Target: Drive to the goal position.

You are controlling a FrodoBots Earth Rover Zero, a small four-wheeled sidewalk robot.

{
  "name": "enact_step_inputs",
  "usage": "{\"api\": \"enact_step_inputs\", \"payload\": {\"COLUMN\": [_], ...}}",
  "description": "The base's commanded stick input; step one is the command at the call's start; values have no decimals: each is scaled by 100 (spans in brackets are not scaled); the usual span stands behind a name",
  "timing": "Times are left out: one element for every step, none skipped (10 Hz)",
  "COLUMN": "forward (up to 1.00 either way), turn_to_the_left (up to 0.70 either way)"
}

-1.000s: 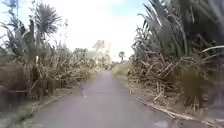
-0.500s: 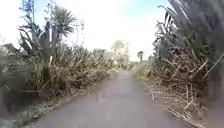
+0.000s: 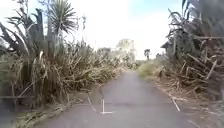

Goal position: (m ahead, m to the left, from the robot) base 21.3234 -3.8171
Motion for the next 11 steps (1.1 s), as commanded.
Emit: {"api": "enact_step_inputs", "payload": {"forward": [0,0,0,0,4,54,70,70,70,70,70], "turn_to_the_left": [0,0,0,0,0,-1,-1,-1,-1,-1,-1]}}
